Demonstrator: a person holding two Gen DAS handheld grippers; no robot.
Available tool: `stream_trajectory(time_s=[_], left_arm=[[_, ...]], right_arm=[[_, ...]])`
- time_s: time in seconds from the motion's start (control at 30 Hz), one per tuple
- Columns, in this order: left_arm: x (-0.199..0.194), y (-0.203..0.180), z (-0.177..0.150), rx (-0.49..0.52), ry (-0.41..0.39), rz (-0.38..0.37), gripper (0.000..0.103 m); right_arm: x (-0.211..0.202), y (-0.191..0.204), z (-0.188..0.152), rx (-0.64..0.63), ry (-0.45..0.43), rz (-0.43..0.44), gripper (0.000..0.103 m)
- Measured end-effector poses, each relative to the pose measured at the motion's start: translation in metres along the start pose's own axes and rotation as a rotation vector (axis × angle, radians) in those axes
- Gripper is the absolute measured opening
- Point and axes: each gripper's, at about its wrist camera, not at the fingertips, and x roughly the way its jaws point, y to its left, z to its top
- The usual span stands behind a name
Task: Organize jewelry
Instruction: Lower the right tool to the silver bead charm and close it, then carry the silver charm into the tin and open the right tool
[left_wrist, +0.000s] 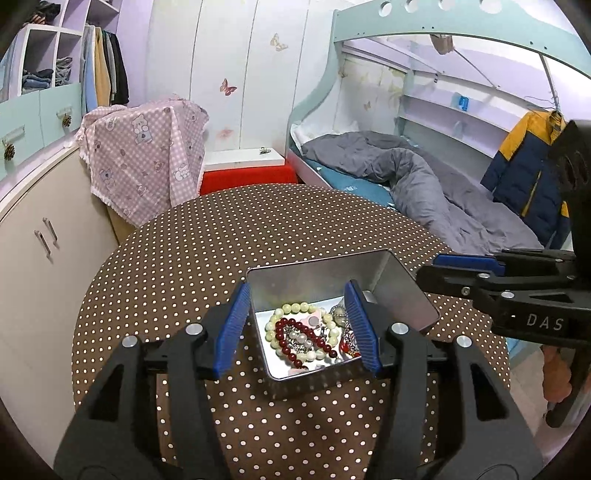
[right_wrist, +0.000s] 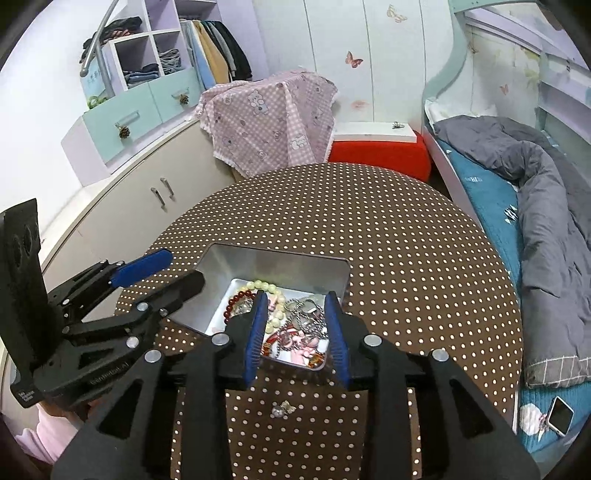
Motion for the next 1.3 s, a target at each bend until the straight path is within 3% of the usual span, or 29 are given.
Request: stream_trajectory(time_s=[0.47, 0.8, 0.9, 1.0, 1.2, 1.3], left_arm=[[0.013, 0.024, -0.012, -0.091, 0.081, 0.071, 0.053], [0.023, 0.029, -0.014, -0.123, 0.122, 0.055, 0.052], [0.029, 0.030, -0.016, -0.128, 0.141, 0.051, 0.037], [0.033, 0.031, -0.017, -0.156, 0.159, 0.035, 0.034], [0.035, 0.029, -0.018, -0.163, 0.159, 0.014, 0.027], [0.035, 0.025, -0.017, -0.154, 0.160, 0.006, 0.021]], right_arm=[[-0.003, -0.008, -0.030, 0.042, 0.049, -0.047, 0.034], [0.027, 0.013, -0.064, -0.001, 0.178, -0.021, 0.034], [0.034, 0.020, -0.069, -0.017, 0.202, -0.016, 0.034], [0.040, 0.026, -0.073, -0.037, 0.213, -0.040, 0.033], [0.045, 0.033, -0.074, -0.054, 0.211, -0.092, 0.014], [0.044, 0.031, -0.075, -0.049, 0.210, -0.084, 0.014]])
